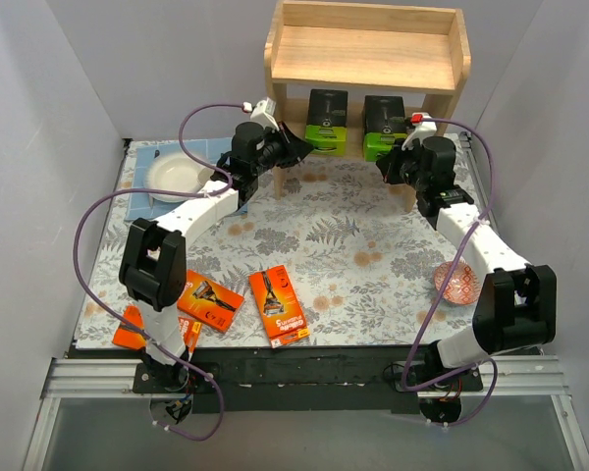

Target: Place and organize the shaving razors onto the shelf

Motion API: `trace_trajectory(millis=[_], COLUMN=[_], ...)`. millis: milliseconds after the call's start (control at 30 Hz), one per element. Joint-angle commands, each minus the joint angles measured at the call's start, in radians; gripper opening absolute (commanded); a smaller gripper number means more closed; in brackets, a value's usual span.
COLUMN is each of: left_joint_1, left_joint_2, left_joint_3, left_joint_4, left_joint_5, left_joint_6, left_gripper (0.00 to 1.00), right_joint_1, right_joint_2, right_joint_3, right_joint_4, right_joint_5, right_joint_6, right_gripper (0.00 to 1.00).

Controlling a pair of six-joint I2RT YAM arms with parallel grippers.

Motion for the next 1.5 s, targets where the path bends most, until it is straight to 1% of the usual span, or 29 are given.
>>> trace_trajectory(millis=[0, 100, 200, 233, 267, 300, 333, 367, 400, 433, 467, 500, 533, 600, 633, 700, 733, 767, 1000, 1200, 1467], left_joint_1=[-0.013, -0.016, -0.017, -0.017, -0.017, -0.017, -0.016, -0.016, -0.016, -0.014, -0.014, -0.014, -0.013, -0.004, 0.001, 0.012, 0.016, 0.026, 0.058, 0.085, 0.104], left_joint_2=[0.013, -0.018, -0.065, -0.114, -0.140, -0.168, -0.234, -0.262, -0.297, -0.324, -0.382, -0.409, -0.432, -0.498, -0.518, -0.564, -0.575, -0.584, -0.613, -0.616, -0.598], left_joint_3=[0.033, 0.005, -0.027, -0.037, -0.048, -0.076, -0.091, -0.109, -0.157, -0.180, -0.211, -0.267, -0.298, -0.379, -0.398, -0.432, -0.441, -0.444, -0.455, -0.476, -0.487], left_joint_4=[0.009, 0.007, -0.033, -0.047, -0.079, -0.099, -0.122, -0.176, -0.200, -0.236, -0.285, -0.301, -0.323, -0.378, -0.407, -0.429, -0.438, -0.458, -0.467, -0.459, -0.438], left_joint_5=[-0.029, -0.032, -0.027, -0.024, -0.006, 0.008, 0.014, 0.037, 0.049, 0.056, 0.075, 0.088, 0.095, 0.083, 0.068, 0.044, 0.042, 0.045, 0.063, 0.080, 0.100], left_joint_6=[-0.003, -0.009, 0.000, 0.013, 0.058, 0.081, 0.106, 0.123, 0.169, 0.195, 0.224, 0.291, 0.328, 0.431, 0.456, 0.493, 0.502, 0.504, 0.493, 0.476, 0.459], left_gripper=[0.00, 0.00, 0.00, 0.00, 0.02, 0.06, 0.12, 0.32, 0.40, 0.45, 0.55, 0.57, 0.58, 0.58, 0.57, 0.53, 0.53, 0.52, 0.52, 0.53, 0.55], right_joint_1=[0.003, 0.003, 0.004, 0.006, 0.009, 0.010, 0.010, 0.010, 0.010, 0.012, 0.012, 0.012, 0.017, 0.047, 0.058, 0.079, 0.084, 0.089, 0.090, 0.090, 0.090], right_joint_2=[-0.011, -0.030, -0.060, -0.088, -0.108, -0.149, -0.171, -0.192, -0.229, -0.244, -0.255, -0.269, -0.275, -0.277, -0.274, -0.261, -0.252, -0.240, -0.110, -0.011, 0.058], right_joint_3=[0.044, 0.028, 0.028, 0.025, 0.016, 0.007, -0.005, -0.018, -0.042, -0.053, -0.061, -0.077, -0.087, -0.128, -0.146, -0.174, -0.180, -0.173, -0.071, 0.016, 0.094], right_joint_4=[0.067, 0.067, 0.030, 0.008, -0.027, -0.051, -0.074, -0.126, -0.137, -0.171, -0.199, -0.197, -0.188, -0.112, -0.078, 0.032, 0.052, 0.068, 0.111, 0.102, 0.071], right_joint_5=[0.025, 0.052, 0.034, 0.016, 0.002, -0.009, -0.018, -0.008, 0.006, 0.029, 0.034, 0.035, 0.040, 0.102, 0.107, 0.123, 0.127, 0.129, 0.155, 0.155, 0.144], right_joint_6=[0.019, 0.015, -0.011, -0.025, -0.046, -0.088, -0.114, -0.128, -0.151, -0.162, -0.172, -0.188, -0.230, -0.290, -0.365, -0.438, -0.497, -0.516, -0.573, -0.626, -0.628], right_gripper=[0.01, 0.01, 0.01, 0.01, 0.02, 0.03, 0.04, 0.08, 0.11, 0.14, 0.15, 0.16, 0.17, 0.12, 0.06, 0.02, 0.01, 0.01, 0.01, 0.01, 0.01])
